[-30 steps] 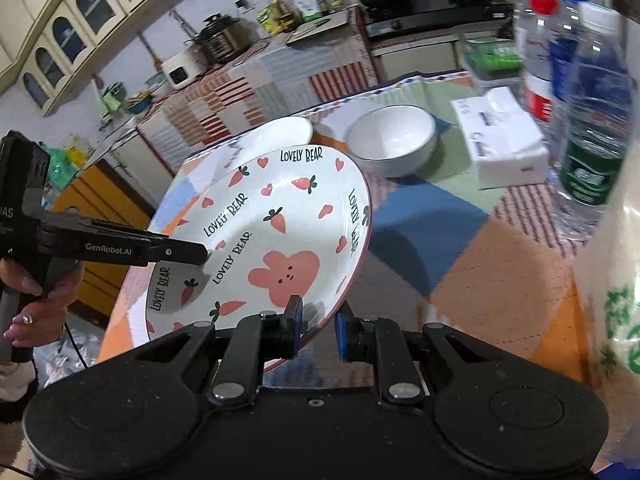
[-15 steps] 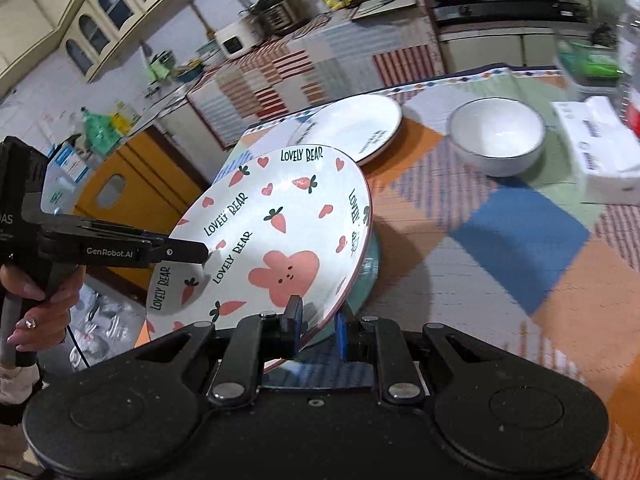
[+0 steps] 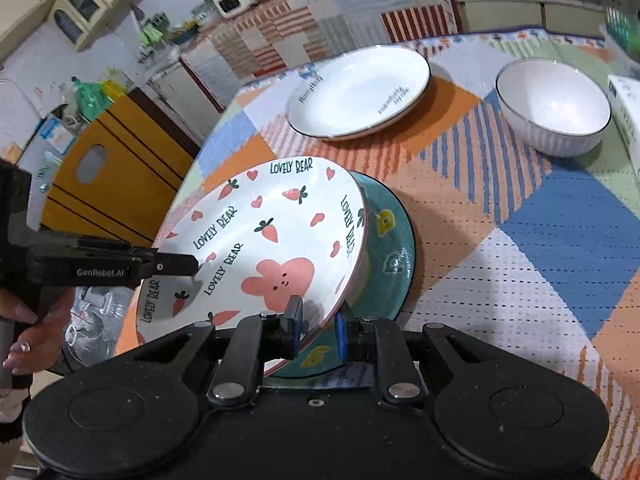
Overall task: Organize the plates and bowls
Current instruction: 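Lift the Lovely Bear plate and lower it onto the blue plate, then release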
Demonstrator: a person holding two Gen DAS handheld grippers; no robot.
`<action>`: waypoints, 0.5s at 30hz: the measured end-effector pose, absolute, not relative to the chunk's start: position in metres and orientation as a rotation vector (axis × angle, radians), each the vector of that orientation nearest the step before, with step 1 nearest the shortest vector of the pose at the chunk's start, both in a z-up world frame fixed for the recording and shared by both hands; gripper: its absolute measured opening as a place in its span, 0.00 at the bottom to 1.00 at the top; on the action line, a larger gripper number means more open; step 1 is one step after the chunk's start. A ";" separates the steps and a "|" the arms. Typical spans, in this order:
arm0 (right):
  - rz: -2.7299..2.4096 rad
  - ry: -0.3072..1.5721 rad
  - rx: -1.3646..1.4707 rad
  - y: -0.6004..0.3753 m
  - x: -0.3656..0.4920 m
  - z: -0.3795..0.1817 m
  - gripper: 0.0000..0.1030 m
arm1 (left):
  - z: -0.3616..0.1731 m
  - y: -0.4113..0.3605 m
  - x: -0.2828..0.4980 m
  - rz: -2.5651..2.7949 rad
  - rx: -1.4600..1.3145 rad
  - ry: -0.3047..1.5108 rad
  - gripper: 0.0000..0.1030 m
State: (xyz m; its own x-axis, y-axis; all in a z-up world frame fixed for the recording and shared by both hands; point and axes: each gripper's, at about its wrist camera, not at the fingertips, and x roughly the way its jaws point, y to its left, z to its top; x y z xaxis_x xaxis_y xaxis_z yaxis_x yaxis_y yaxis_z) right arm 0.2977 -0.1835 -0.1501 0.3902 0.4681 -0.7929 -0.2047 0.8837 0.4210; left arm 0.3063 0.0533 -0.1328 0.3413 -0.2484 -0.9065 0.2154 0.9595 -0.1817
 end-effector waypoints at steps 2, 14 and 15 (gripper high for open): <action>0.429 1.095 0.270 -0.182 0.303 -0.157 0.20 | -0.139 0.054 0.309 -0.289 -0.045 1.201 0.25; 0.376 1.126 0.170 -0.173 0.309 -0.168 0.22 | -0.160 0.041 0.315 -0.307 0.013 1.221 0.26; 0.375 1.126 0.143 -0.170 0.309 -0.167 0.23 | -0.162 0.041 0.315 -0.307 0.017 1.223 0.26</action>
